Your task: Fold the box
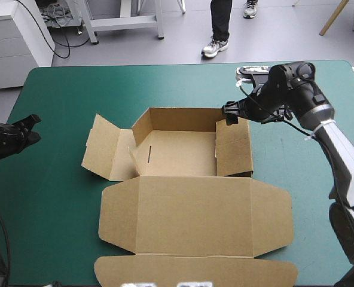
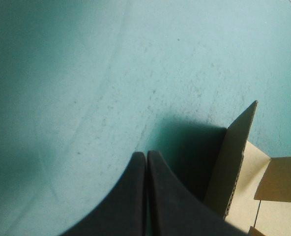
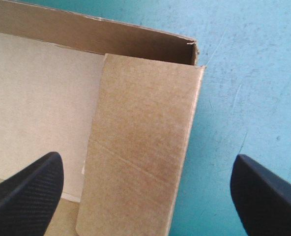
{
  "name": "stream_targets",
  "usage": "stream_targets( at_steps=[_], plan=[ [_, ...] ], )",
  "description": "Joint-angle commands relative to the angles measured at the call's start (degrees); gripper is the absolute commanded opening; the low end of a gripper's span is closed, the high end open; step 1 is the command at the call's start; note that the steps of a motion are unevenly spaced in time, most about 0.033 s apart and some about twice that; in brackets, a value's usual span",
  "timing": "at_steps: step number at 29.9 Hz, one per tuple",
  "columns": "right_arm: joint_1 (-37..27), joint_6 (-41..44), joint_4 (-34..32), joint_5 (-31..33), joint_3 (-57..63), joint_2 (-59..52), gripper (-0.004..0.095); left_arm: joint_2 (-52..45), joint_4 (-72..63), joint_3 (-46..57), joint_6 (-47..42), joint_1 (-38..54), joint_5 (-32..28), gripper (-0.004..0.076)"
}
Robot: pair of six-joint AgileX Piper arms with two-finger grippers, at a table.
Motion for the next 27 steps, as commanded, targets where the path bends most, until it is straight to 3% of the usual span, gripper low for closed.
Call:
stream_targets(
  at_steps=[1,20,27],
  plan=[
    [-0.41,1.08,-0.45,-0.84,-2.13,-6.2,0.085,-2.23,-2.88,-1.42,-0.32,0.11,-0.83,-0.001],
    [-0.2,5.96,-0.85,-0.84,2.93,-12.65,0.0848,-2.23,-2.88,-1.42,-0.32,0.11,-0.83,-0.001],
    [-0.2,6.11,-1.07,-0.84,7.37,-10.47,0.0768,-2.23,-3.02,-1.42,-0.32,0.11,-0.83,-0.001]
  ],
)
